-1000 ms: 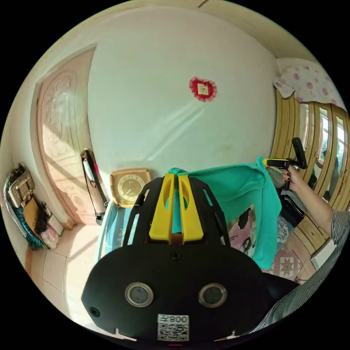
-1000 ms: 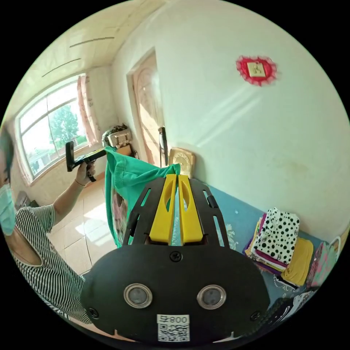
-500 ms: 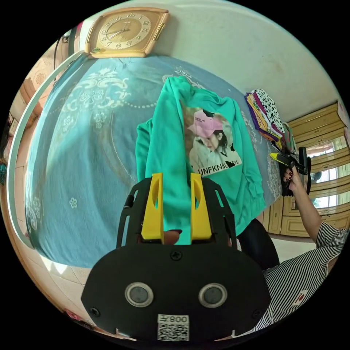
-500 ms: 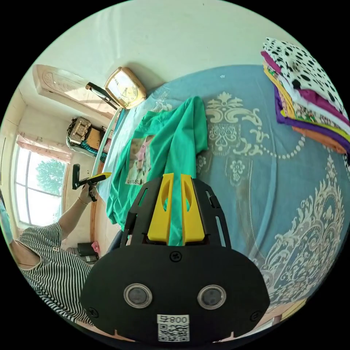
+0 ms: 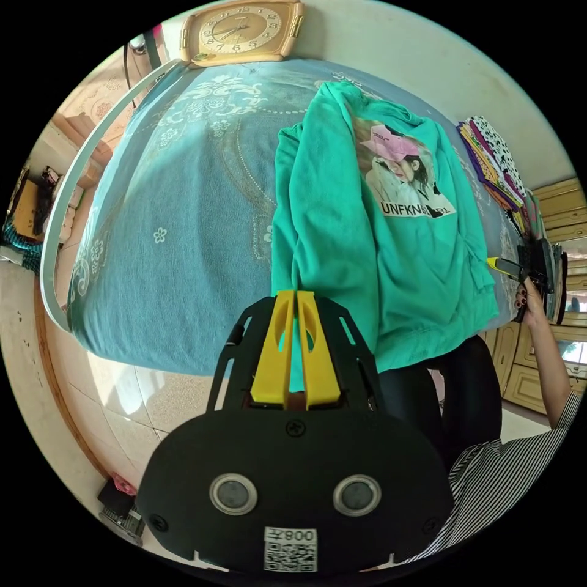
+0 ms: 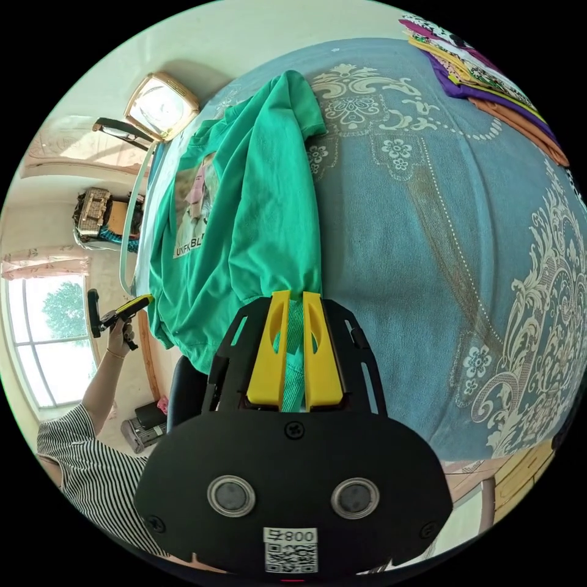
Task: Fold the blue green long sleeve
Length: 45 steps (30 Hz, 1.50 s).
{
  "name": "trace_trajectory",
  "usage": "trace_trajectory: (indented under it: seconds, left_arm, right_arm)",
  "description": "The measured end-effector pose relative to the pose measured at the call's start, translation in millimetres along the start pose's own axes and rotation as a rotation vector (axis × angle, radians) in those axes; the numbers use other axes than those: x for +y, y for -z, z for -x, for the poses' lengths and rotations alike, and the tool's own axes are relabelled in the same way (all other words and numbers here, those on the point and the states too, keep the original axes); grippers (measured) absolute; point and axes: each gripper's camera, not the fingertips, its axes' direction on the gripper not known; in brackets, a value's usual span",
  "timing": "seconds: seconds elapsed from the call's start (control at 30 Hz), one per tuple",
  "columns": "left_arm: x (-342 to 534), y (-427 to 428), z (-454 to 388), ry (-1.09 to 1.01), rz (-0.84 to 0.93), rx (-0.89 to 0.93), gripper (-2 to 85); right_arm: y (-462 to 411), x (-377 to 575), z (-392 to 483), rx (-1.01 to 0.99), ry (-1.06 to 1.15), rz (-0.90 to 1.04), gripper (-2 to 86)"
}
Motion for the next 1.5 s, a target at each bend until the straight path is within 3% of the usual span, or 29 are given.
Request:
trace_trajectory:
  seconds: [0.3,0.37,0.47,0.6,0.7,0.8,0.97,1.03,1.13,1.5]
  left_arm:
    - [-19.2,119.4,58.5,0.004,-0.126,-0.125,0.6]
    - [-33.7,171.2,86.8,0.017,-0.182,-0.241,0.8]
    - [-53.7,245.6,135.1,0.13,-0.282,-0.386,1.6]
    - [-61.0,309.1,197.5,0.324,-0.41,-0.32,5.1]
    - [-51.1,313.0,220.4,0.377,-0.459,-0.229,8.8]
    - [-29.0,273.6,219.8,0.318,-0.425,-0.068,9.9]
    - [41.6,162.8,195.4,0.219,-0.164,0.249,10.8]
    - [67.0,142.8,189.4,0.221,-0.105,0.317,11.3]
    - [96.9,130.9,185.6,0.21,-0.041,0.374,11.7]
    - [118.6,158.2,218.8,0.194,0.003,0.285,8.5]
  right_arm:
    - [129.1,6.6,-33.5,0.053,0.111,-0.056,0.6]
    - [168.1,2.9,-37.6,0.095,0.139,-0.068,0.5]
    - [252.1,-10.3,-48.0,0.346,0.16,-0.12,0.5]
    - [380.3,-34.3,-103.5,0.591,-0.023,-0.256,0.8]
    - [428.2,-29.8,-150.1,0.503,-0.147,-0.315,1.6]
    - [417.4,-3.3,-184.3,0.383,-0.166,-0.323,3.2]
    - [311.4,74.3,-212.0,0.003,-0.097,-0.145,6.5]
    - [254.7,119.3,-207.7,-0.174,-0.086,-0.037,8.0]
    - [221.1,160.1,-199.0,-0.272,-0.092,0.019,8.4]
    - [224.9,201.8,-212.2,-0.197,-0.166,0.067,8.0]
